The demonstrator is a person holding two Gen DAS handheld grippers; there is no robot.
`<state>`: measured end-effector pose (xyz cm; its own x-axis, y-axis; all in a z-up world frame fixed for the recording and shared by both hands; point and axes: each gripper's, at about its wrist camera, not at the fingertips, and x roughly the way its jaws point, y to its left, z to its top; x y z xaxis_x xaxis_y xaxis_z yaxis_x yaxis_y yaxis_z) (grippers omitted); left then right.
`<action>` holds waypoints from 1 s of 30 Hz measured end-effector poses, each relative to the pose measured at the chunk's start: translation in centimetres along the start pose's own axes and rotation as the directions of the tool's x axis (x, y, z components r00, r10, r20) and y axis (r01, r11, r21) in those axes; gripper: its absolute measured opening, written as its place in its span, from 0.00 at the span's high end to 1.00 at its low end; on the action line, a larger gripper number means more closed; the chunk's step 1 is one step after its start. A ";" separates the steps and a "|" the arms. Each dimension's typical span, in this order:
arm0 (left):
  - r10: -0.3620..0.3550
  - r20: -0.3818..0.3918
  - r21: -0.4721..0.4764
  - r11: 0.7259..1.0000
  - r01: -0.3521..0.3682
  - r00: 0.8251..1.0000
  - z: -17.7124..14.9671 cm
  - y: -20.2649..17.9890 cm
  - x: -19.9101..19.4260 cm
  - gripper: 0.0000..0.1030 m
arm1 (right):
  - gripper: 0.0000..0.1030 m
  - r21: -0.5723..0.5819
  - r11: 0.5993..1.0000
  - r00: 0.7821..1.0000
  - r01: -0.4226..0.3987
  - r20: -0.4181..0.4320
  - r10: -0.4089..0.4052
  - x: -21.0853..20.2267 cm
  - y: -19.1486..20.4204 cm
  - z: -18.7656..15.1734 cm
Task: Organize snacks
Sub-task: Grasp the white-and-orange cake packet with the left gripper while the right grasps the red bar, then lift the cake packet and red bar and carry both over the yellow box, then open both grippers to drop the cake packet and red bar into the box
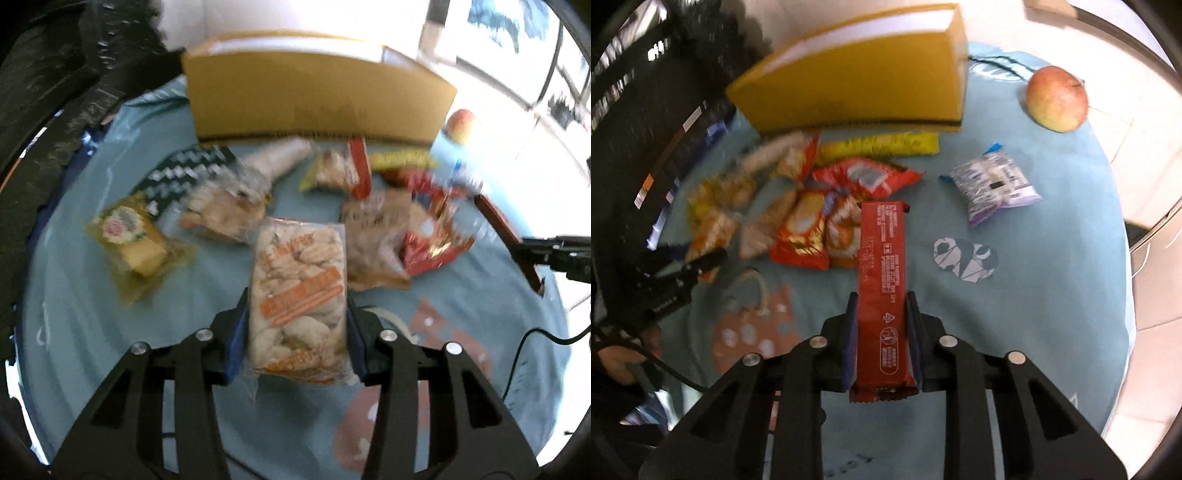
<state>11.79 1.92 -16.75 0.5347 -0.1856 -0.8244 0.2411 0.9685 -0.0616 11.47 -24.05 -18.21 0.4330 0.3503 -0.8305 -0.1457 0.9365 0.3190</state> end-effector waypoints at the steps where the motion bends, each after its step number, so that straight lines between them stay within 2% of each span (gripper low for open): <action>1: -0.004 0.015 -0.009 1.000 0.004 1.000 0.2 0.2 -0.7 0.55 | 0.77 0.011 1.000 1.000 -0.012 0.015 0.012 -0.6 -0.1 0.1; 8: -0.017 0.092 -0.046 0.999 0.021 0.996 2.5 0.4 -3.9 0.55 | 0.77 0.048 0.994 0.984 -0.098 0.155 0.089 -5.3 0.6 1.6; 12: -0.013 0.156 -0.057 0.998 0.022 0.988 4.8 0.1 -5.8 0.55 | 0.77 0.003 0.994 0.959 -0.109 0.265 0.104 -8.8 2.1 3.8; 16: -0.002 0.234 -0.054 0.998 0.015 0.972 8.4 0.0 -7.9 0.55 | 0.77 -0.047 0.995 0.936 -0.082 0.338 0.093 -11.3 3.4 6.1; 21: 0.024 0.287 -0.080 0.997 -0.001 0.958 13.5 0.2 -9.0 0.55 | 0.77 -0.080 0.997 0.907 -0.013 0.418 0.046 -13.3 4.2 10.4; 24: 0.045 0.301 -0.094 0.995 -0.017 0.952 16.2 0.3 -8.9 0.55 | 0.77 -0.088 0.996 0.893 0.030 0.451 0.013 -13.7 4.6 13.1; 30: 0.068 0.301 -0.084 0.995 -0.044 0.951 21.6 0.3 -6.6 0.55 | 0.77 -0.092 0.990 0.880 0.105 0.472 -0.050 -12.0 5.3 17.9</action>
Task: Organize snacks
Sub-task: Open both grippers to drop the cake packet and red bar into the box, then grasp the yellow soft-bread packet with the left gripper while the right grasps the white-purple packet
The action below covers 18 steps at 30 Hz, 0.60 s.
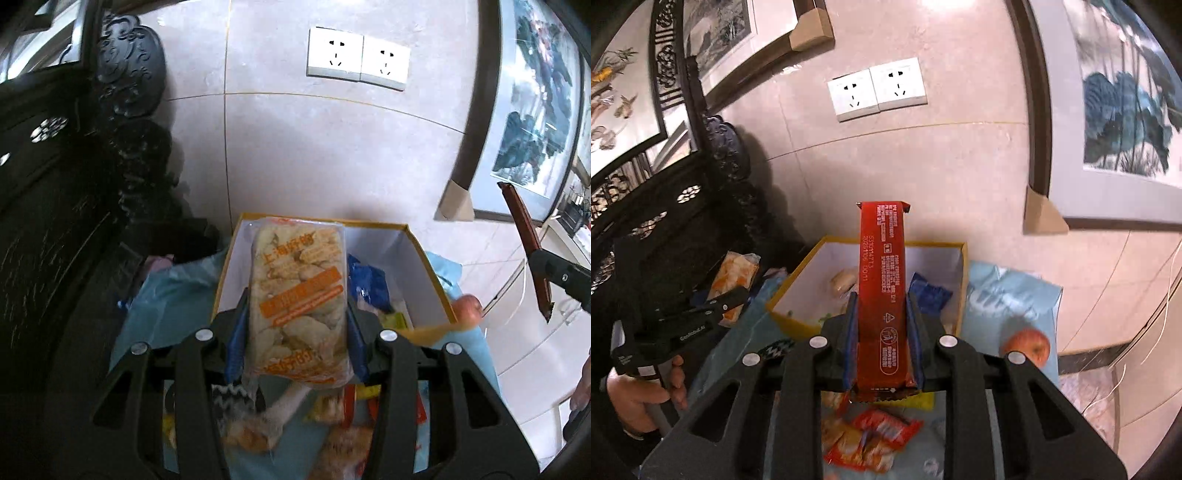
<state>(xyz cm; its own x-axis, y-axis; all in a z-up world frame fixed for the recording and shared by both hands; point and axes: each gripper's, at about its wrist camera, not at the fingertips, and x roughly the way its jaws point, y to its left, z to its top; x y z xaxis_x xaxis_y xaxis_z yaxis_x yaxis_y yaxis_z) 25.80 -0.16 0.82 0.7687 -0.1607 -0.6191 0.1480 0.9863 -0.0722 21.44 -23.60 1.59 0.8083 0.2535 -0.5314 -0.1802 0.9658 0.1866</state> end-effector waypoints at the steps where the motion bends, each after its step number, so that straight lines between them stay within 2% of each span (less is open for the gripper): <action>1: 0.002 -0.004 0.002 1.000 -0.002 1.000 0.5 -0.2 0.9 0.55 | 0.77 0.000 1.000 1.000 0.008 -0.002 -0.008 0.8 -0.1 0.4; 4: 0.020 -0.012 0.023 1.000 -0.020 1.000 1.6 -0.6 3.2 0.55 | 0.77 -0.014 0.999 0.999 0.046 0.005 -0.046 3.6 -0.1 1.6; 5: 0.005 -0.009 0.016 1.000 -0.005 1.000 2.2 -0.8 4.3 0.52 | 0.76 -0.015 0.998 0.998 0.060 0.005 -0.060 4.8 -0.1 2.0; 6: 0.003 0.001 0.006 1.000 -0.003 1.000 2.5 -0.8 4.9 0.43 | 0.73 -0.012 0.998 0.998 0.066 -0.011 -0.066 5.9 -0.1 2.3; 7: 0.002 0.004 -0.005 1.000 -0.002 1.000 2.7 -0.7 5.3 0.16 | 0.60 -0.011 0.997 0.996 0.076 -0.038 -0.076 7.0 -0.1 2.5; 8: 0.008 0.013 -0.033 0.999 -0.008 1.000 2.9 -0.5 5.8 0.08 | 0.48 -0.032 0.995 0.993 0.096 -0.063 -0.098 8.1 0.0 2.6; 10: 0.024 -0.005 -0.069 0.997 -0.024 1.000 3.0 0.0 6.5 0.07 | 0.40 -0.092 0.988 0.989 0.125 -0.063 -0.131 8.5 0.6 2.4; 12: 0.016 -0.037 -0.064 0.998 -0.019 0.999 2.4 0.5 6.9 0.07 | 0.40 -0.120 0.985 0.989 0.123 -0.067 -0.132 8.4 0.6 1.7; 15: 0.037 -0.043 -0.025 0.999 -0.038 0.998 0.9 1.1 6.4 0.07 | 0.40 -0.064 0.991 0.987 0.117 -0.100 -0.123 7.9 -1.1 0.2; 18: 0.052 -0.048 -0.042 0.998 -0.054 0.997 -0.8 2.5 5.4 0.07 | 0.40 -0.052 0.990 0.983 0.130 -0.125 -0.136 7.1 -2.1 -1.5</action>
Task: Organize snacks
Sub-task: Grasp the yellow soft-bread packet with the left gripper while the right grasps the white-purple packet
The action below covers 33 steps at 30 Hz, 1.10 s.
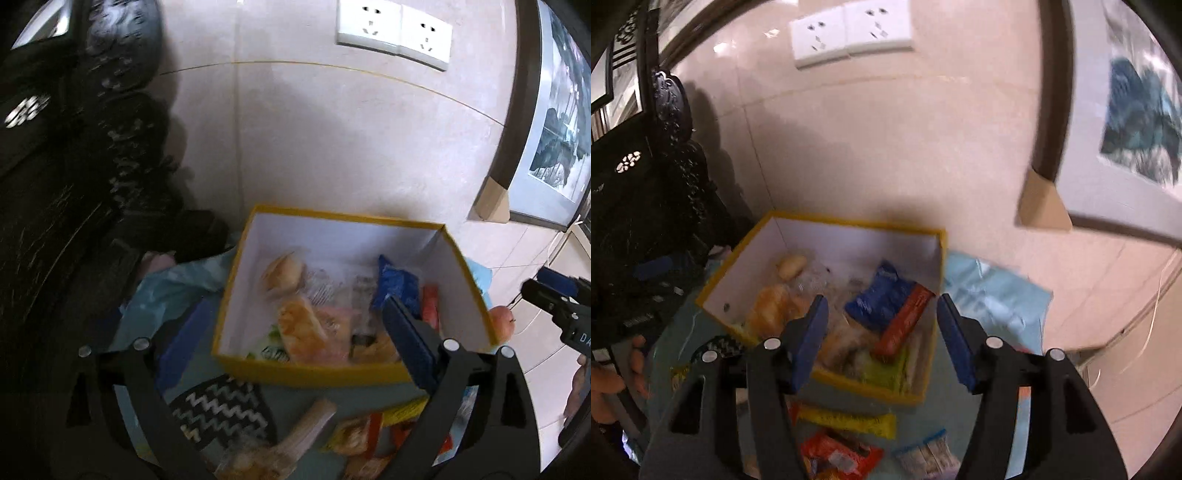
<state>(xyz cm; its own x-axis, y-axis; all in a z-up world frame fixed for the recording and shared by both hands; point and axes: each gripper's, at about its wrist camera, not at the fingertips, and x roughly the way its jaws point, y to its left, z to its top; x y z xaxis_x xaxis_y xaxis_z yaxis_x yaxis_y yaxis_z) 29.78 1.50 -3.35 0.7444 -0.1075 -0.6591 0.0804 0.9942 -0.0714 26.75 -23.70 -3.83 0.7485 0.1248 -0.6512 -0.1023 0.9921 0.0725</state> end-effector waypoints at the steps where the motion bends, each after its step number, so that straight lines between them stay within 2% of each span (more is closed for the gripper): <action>1: 0.005 -0.006 -0.015 1.000 -0.005 1.000 -0.9 0.6 -0.4 0.07 | 0.40 -0.002 1.000 1.000 0.003 -0.009 -0.003 -0.1 -0.3 -0.9; 3: 0.011 -0.019 -0.045 0.999 -0.011 1.000 -2.6 1.6 -1.0 0.07 | 0.37 -0.007 1.000 0.999 0.013 -0.046 -0.014 -0.1 -0.9 -3.1; 5: 0.030 -0.050 -0.063 0.997 -0.033 0.998 -5.1 2.8 -1.3 0.07 | 0.30 -0.006 1.000 0.996 0.025 -0.088 -0.025 0.2 -1.3 -5.4; 10: 0.090 -0.124 -0.129 0.986 -0.106 0.988 -11.0 6.1 -1.8 0.07 | 0.29 -0.031 0.997 0.976 0.069 -0.206 -0.074 1.7 -2.2 -11.6; 12: 0.131 -0.164 -0.153 0.976 -0.156 0.978 -13.3 7.8 -1.5 0.07 | 0.29 -0.033 0.996 0.967 0.087 -0.237 -0.092 2.4 -2.5 -13.4; 17: 0.186 -0.230 -0.176 0.957 -0.229 0.955 -16.0 10.4 -0.2 0.07 | 0.26 -0.026 0.994 0.953 0.105 -0.282 -0.108 3.8 -2.8 -15.4; 23: 0.222 -0.283 -0.155 0.950 -0.273 0.933 -17.2 11.2 2.1 0.07 | 0.26 -0.025 0.989 0.937 0.149 -0.316 -0.149 5.9 -2.9 -16.2; 27: 0.205 -0.317 -0.204 0.939 -0.277 0.926 -18.0 12.5 3.9 0.08 | 0.26 -0.027 0.989 0.939 0.143 -0.312 -0.144 7.5 -2.3 -16.2; 28: 0.194 -0.325 -0.204 0.941 -0.269 0.926 -18.2 12.6 4.4 0.12 | 0.26 -0.034 0.989 0.935 0.145 -0.324 -0.148 8.0 -2.2 -16.4; 30: 0.171 -0.329 -0.182 0.953 -0.240 0.929 -18.2 12.2 5.0 0.32 | 0.27 -0.054 0.989 0.920 0.135 -0.364 -0.146 9.1 -1.6 -16.9; 31: 0.180 -0.333 -0.164 0.956 -0.244 0.926 -18.3 12.0 5.1 0.50 | 0.32 -0.071 0.989 0.917 0.128 -0.372 -0.145 9.3 -1.3 -17.1; 32: 0.191 -0.331 -0.137 0.959 -0.248 0.924 -18.3 11.6 5.1 0.55 | 0.45 -0.072 0.991 0.920 0.111 -0.369 -0.130 9.2 -1.0 -17.1; 33: 0.177 -0.327 -0.136 0.963 -0.231 0.928 -18.4 11.4 5.0 0.57 | 0.48 -0.072 0.994 0.922 0.084 -0.374 -0.105 9.0 -0.7 -17.1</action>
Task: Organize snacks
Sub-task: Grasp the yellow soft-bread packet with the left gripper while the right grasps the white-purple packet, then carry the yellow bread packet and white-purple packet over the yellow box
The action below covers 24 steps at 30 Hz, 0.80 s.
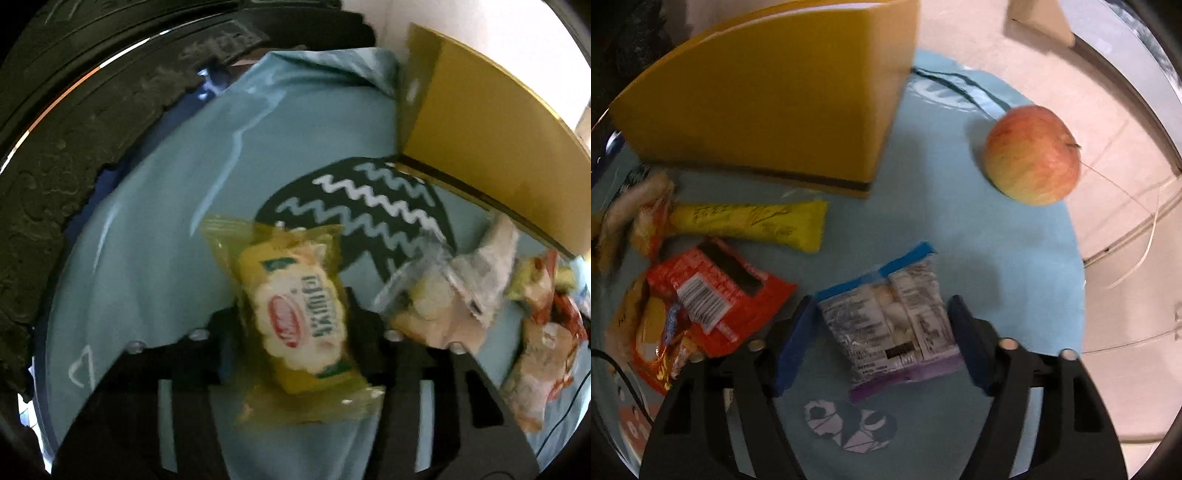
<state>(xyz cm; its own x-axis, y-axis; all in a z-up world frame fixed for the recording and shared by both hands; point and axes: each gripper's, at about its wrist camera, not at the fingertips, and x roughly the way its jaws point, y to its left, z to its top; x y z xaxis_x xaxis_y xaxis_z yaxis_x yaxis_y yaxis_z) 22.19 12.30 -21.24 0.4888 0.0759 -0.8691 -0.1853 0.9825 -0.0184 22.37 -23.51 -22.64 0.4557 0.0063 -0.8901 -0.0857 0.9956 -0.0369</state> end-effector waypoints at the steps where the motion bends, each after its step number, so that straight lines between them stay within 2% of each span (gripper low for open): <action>1: -0.013 0.002 0.009 1.000 0.013 1.000 -0.3 -0.1 -0.2 0.59 | 0.51 -0.016 1.000 1.000 -0.011 -0.004 0.011 -0.3 0.3 -0.2; 4: -0.011 0.019 0.023 1.000 0.010 1.000 -1.3 -0.6 -1.3 0.61 | 0.52 -0.040 0.997 0.998 -0.065 0.000 0.065 -1.2 0.8 -1.1; 8: -0.042 0.058 0.019 0.999 0.041 0.997 -2.6 -1.2 -3.7 0.61 | 0.52 0.042 0.989 0.988 -0.144 0.057 0.142 -3.8 -0.4 -2.5; 14: -0.086 0.113 0.051 0.995 0.081 0.990 -3.3 -2.2 -7.0 0.61 | 0.52 0.085 0.976 0.970 -0.202 0.152 0.188 -8.0 -0.7 -3.5; 20: -0.136 0.189 0.063 0.990 0.127 0.972 -1.9 -3.0 -11.4 0.61 | 0.52 0.088 0.964 0.938 -0.250 0.268 0.219 -12.9 -1.2 -2.3; 24: -0.177 0.234 0.091 0.983 0.160 0.956 0.0 -4.6 -14.1 0.61 | 0.52 0.050 0.959 0.903 -0.279 0.352 0.244 -16.7 -0.6 -0.1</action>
<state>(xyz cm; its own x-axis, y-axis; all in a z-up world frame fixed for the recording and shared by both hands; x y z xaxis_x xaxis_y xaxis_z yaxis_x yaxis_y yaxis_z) 16.13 6.70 -8.88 0.6997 -0.0612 -0.7118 -0.0270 0.9933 -0.1120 14.74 -24.26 -7.74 0.7027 0.2818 -0.6533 -0.1649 0.9577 0.2358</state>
